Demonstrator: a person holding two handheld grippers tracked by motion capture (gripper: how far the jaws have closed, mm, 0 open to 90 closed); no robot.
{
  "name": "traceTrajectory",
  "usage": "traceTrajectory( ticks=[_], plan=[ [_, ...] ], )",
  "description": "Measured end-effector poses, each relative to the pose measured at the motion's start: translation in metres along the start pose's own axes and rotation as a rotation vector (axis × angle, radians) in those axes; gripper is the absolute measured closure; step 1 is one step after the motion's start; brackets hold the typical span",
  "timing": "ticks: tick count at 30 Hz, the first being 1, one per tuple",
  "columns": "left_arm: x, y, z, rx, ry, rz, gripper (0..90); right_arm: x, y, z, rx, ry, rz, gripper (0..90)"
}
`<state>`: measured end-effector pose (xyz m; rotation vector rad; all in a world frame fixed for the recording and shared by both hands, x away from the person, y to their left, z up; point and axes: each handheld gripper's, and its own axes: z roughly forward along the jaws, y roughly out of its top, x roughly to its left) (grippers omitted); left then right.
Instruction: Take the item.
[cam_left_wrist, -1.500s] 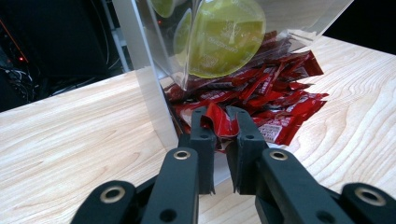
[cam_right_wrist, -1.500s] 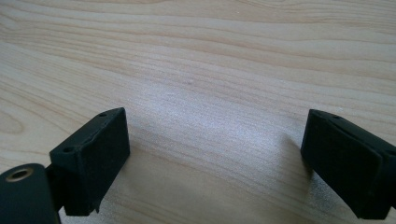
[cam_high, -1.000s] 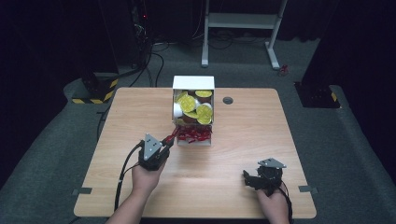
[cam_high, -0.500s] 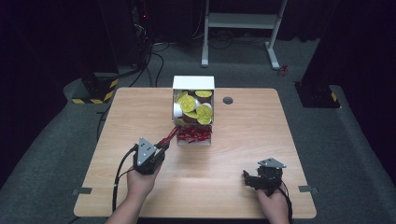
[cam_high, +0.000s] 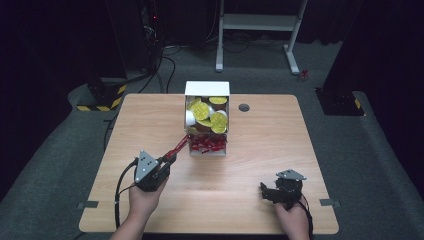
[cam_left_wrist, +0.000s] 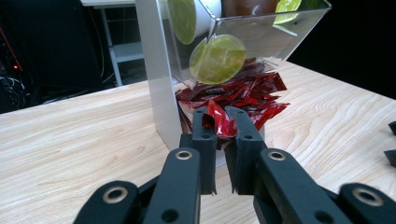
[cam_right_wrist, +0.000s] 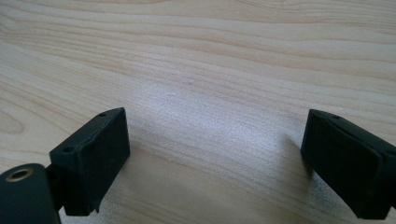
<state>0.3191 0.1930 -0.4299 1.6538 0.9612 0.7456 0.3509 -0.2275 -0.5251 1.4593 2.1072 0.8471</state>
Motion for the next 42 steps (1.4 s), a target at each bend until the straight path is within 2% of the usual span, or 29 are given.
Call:
traceTrajectory(
  ticks=[9,24,42],
  plan=[
    [0.005,-0.002,-0.008,-0.002,0.008,-0.01,82.6,0.0,0.0,0.0,0.0,0.0,0.0,7.9],
    [0.016,-0.009,-0.013,0.007,0.027,-0.022,82.6,0.0,0.0,0.0,0.0,0.0,0.0,7.9],
    [0.043,-0.006,-0.008,0.016,0.087,-0.037,82.6,0.0,0.0,0.0,0.0,0.0,0.0,7.9]
  ],
)
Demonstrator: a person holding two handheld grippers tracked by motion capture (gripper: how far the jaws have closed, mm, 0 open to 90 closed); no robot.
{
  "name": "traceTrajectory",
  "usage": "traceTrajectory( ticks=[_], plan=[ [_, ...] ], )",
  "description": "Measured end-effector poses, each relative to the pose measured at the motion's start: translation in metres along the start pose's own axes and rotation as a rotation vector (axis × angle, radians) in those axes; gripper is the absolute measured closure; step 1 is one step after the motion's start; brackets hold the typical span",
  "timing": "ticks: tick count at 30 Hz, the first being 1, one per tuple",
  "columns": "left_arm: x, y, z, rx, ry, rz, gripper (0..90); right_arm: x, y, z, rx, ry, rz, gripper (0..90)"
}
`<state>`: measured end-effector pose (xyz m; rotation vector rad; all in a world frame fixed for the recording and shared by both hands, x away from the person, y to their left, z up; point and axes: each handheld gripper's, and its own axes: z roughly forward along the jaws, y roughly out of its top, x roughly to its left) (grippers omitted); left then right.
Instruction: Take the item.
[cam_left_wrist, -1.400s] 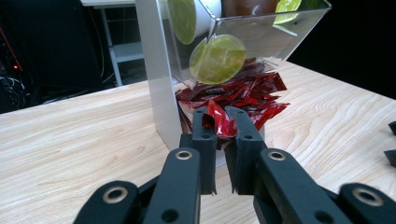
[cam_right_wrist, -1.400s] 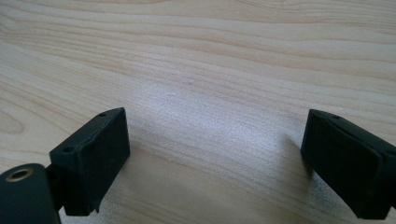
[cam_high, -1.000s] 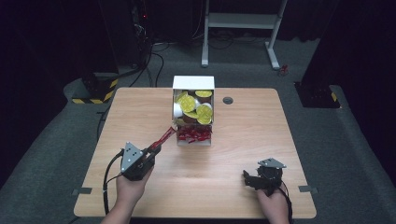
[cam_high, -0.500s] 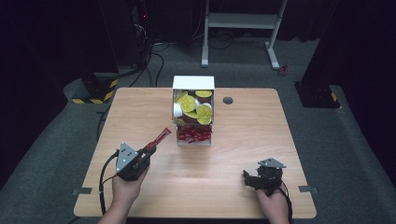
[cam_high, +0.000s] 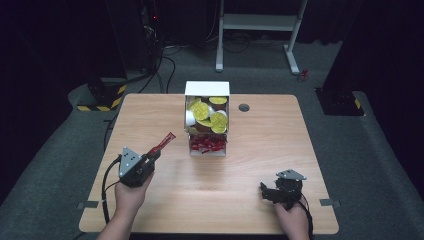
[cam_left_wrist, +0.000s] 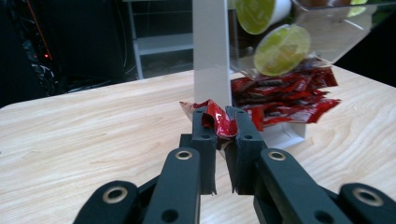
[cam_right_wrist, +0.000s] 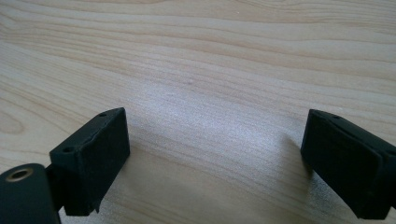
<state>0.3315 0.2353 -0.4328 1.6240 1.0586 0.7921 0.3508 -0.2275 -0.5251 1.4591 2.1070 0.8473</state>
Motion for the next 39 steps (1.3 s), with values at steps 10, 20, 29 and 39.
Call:
traceTrajectory(
  ticks=[10,20,29,39],
  plan=[
    [0.019,0.003,0.011,0.014,0.036,-0.012,82.5,0.0,0.0,0.0,-0.001,0.003,-0.004,7.9],
    [0.039,0.003,0.028,0.029,0.062,-0.041,82.5,0.0,0.0,0.0,0.0,0.004,-0.004,7.9],
    [0.044,-0.001,0.047,0.042,0.076,-0.052,82.2,0.0,0.0,0.0,0.0,0.004,-0.004,7.9],
    [0.05,-0.014,0.067,0.096,0.09,-0.089,82.2,0.0,0.0,0.0,0.0,0.004,-0.004,7.9]
  ],
)
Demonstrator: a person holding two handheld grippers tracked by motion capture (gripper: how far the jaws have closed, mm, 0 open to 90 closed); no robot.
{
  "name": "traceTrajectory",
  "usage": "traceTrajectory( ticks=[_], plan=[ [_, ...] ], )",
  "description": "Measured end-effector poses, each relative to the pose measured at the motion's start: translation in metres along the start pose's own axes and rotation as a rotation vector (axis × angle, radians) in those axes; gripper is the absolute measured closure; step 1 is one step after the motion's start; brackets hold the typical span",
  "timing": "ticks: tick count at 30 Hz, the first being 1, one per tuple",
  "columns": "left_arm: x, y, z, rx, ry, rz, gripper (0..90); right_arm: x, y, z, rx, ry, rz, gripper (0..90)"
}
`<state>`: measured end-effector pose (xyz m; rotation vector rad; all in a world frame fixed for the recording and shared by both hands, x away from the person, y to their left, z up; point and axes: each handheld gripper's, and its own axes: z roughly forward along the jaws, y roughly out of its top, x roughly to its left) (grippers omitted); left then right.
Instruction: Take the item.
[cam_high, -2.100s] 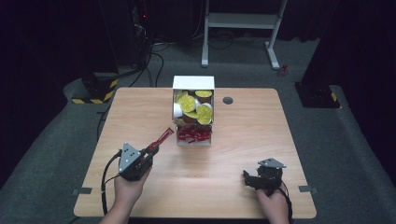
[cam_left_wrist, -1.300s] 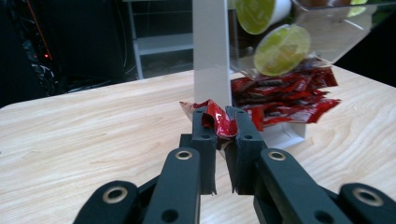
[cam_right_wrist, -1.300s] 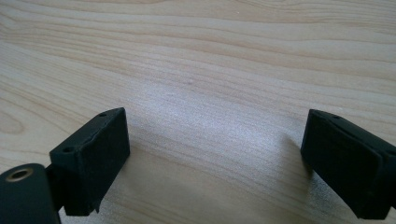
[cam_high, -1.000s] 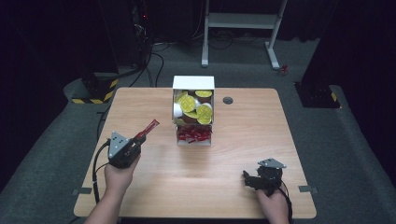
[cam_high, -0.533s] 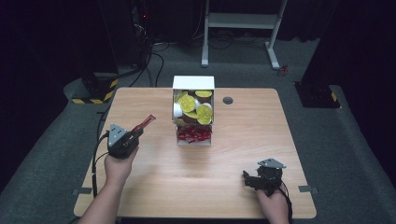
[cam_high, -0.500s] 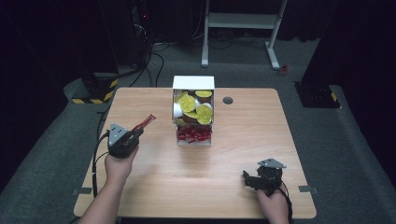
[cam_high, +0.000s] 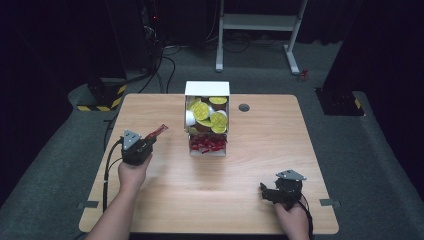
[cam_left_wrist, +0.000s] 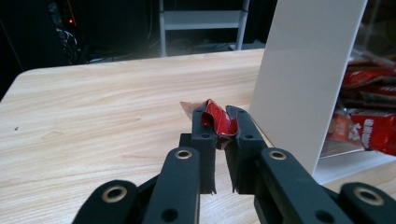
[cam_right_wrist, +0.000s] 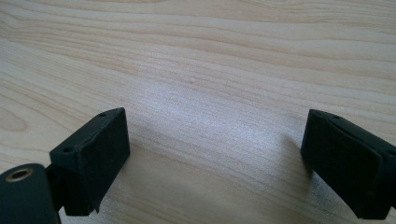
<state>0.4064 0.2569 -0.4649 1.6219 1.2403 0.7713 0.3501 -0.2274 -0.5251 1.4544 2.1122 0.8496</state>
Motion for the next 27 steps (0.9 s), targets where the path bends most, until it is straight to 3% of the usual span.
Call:
traceTrajectory(
  ticks=[16,22,27],
  plan=[
    [0.001,-0.026,0.013,0.074,-0.006,-0.026,82.4,0.0,0.0,0.0,0.0,0.0,0.0,7.9],
    [0.001,-0.028,0.014,0.081,-0.012,-0.029,82.3,0.0,0.0,0.0,0.0,0.0,0.0,7.8],
    [0.0,-0.032,0.02,0.131,-0.008,-0.036,81.4,0.0,0.0,0.0,0.0,0.0,0.0,7.9]
  ],
)
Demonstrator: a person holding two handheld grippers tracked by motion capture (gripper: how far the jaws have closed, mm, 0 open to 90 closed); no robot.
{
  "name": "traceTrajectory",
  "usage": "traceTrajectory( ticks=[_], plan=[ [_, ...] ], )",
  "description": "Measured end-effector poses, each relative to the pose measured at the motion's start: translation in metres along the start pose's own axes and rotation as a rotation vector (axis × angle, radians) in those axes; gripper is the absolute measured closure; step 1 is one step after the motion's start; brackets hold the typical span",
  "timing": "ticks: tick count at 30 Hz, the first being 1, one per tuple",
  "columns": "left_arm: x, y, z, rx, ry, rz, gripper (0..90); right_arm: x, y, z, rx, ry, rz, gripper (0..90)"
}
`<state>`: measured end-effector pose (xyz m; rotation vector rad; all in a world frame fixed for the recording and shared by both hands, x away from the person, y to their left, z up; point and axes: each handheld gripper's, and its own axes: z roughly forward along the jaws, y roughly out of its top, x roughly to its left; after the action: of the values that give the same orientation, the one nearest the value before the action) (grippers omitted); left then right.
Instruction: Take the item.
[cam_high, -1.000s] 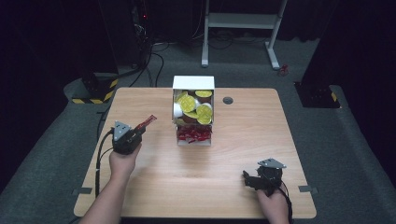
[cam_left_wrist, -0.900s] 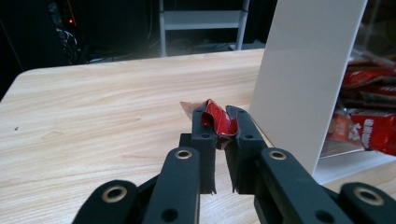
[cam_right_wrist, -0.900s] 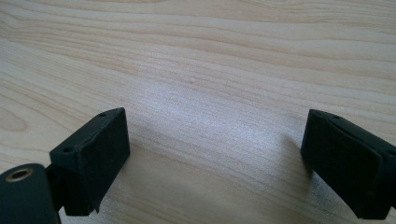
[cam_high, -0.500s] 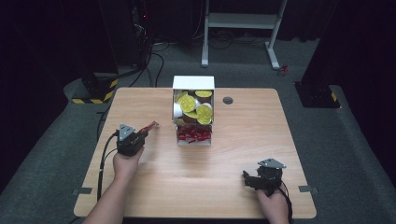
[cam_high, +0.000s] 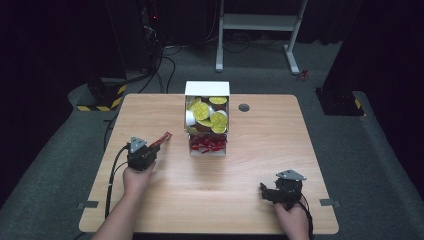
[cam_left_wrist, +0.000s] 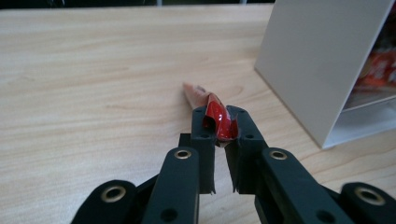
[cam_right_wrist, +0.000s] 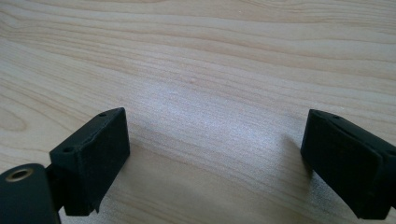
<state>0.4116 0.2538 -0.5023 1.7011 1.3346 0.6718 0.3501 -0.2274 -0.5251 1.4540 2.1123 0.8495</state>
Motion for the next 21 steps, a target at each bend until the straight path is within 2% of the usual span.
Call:
traceTrajectory(
  ticks=[1,2,3,8,14,17,21],
  plan=[
    [-0.0018,-0.0015,0.0024,0.024,0.0,0.012,81.2,0.0,0.0,0.0,0.0,0.0,0.0,7.9],
    [-0.0018,-0.0015,0.0024,0.024,0.0,0.012,81.2,0.0,0.0,0.0,0.0,0.0,0.0,7.9],
    [-0.005,-0.0034,0.0044,0.038,-0.001,0.029,81.1,0.0,0.0,0.0,0.0,0.0,0.0,7.9],
    [-0.0049,-0.0064,0.0098,0.074,0.003,0.015,80.5,0.0,0.0,0.0,0.0,0.0,0.0,7.9],
    [-0.0052,-0.007,0.0112,0.084,0.004,0.006,78.2,0.0,0.0001,-0.0001,0.002,0.0,0.0,7.9],
    [-0.0043,-0.0078,0.0118,0.098,0.006,0.016,75.7,0.0,0.0001,-0.0001,0.002,0.0,0.0,7.8],
    [-0.0047,-0.0072,0.0113,0.091,0.005,0.007,75.7,0.0,0.0,-0.0001,0.002,0.0,-0.001,7.9]
  ],
)
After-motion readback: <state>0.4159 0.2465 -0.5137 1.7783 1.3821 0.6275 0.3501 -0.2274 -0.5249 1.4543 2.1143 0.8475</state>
